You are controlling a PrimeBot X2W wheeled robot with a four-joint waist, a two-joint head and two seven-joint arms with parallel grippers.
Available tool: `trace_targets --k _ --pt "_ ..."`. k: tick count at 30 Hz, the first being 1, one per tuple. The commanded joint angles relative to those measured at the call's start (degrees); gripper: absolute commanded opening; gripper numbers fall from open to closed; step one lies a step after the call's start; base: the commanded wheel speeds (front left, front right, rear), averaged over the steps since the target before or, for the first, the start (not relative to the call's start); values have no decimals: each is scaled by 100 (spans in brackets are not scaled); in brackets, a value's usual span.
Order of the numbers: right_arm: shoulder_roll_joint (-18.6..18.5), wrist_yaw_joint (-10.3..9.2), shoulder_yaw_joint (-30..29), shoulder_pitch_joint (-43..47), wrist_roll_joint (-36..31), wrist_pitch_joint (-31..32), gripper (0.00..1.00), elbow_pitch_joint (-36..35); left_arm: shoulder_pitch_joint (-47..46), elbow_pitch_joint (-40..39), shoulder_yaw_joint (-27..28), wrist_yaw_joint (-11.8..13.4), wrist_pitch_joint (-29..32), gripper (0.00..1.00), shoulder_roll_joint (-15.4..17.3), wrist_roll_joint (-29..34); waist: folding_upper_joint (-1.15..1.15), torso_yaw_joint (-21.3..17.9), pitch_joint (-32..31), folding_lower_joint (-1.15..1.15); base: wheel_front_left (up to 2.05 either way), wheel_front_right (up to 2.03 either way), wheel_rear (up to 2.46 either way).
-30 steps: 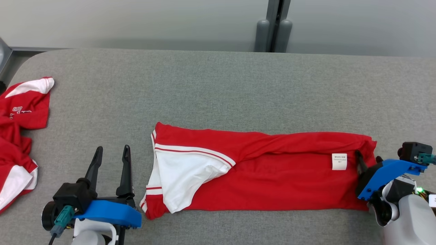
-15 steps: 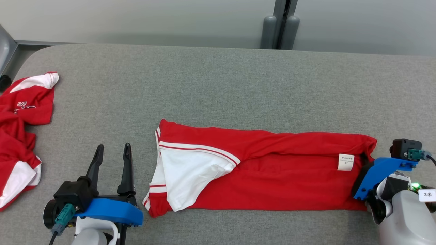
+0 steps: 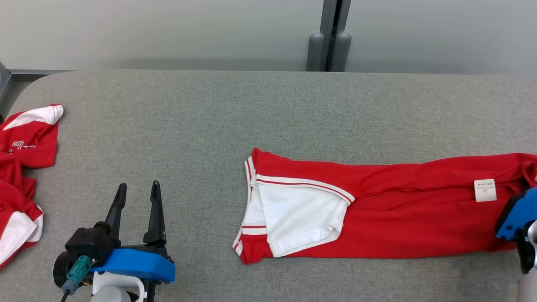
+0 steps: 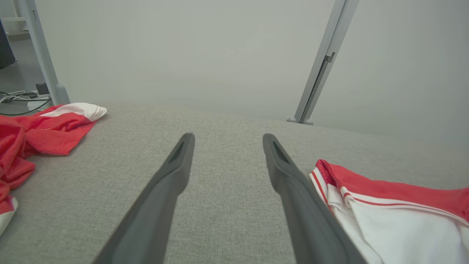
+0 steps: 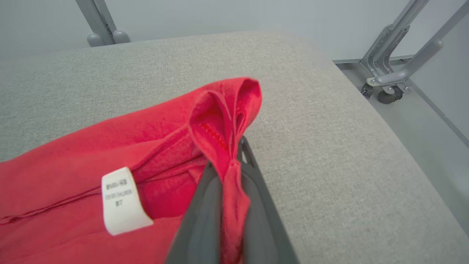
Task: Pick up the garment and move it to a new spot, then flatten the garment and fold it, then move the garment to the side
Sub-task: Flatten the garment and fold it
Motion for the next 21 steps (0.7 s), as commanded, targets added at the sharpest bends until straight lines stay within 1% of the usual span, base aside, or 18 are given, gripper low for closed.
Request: trace_targets --k 1,4,7,9,11,14,16,18,21 --pt "-62 -4 -3 98 -67 124 0 -223 24 -6 -20 10 -18 100 13 -32 -1 -7 -27 0 0 0 0" --pt "-25 -4 184 176 75 441 0 -654 60 3 -28 9 -11 100 29 -45 -1 -14 -82 0 0 0 0" --pt "14 -4 636 312 498 723 0 -968 84 -4 -29 26 -12 100 33 -72 -1 -12 -129 0 0 0 0" --pt "23 -3 1182 384 1013 902 0 -1089 82 -1 -36 24 -6 100 40 -73 -1 -1 -156 0 0 0 0" --pt "10 -3 1790 476 1391 1004 0 -1260 82 0 -37 32 5 100 46 -90 -1 12 -182 0 0 0 0" --pt "12 -3 2818 555 2074 1069 0 -1459 70 -16 -51 41 21 100 54 -107 -1 50 -210 0 0 0 0" --pt "10 -3 3455 550 2388 1067 0 -1573 69 -46 -66 47 29 100 59 -106 -1 78 -200 0 0 0 0" --pt "-1 -3 3938 458 2623 1032 0 -1567 51 -64 -73 31 49 100 72 -107 -1 113 -191 0 0 0 0" --pt "3 -2 4422 253 2866 914 0 -1352 8 -85 -115 12 68 100 66 -111 -1 200 -165 0 0 0 0"
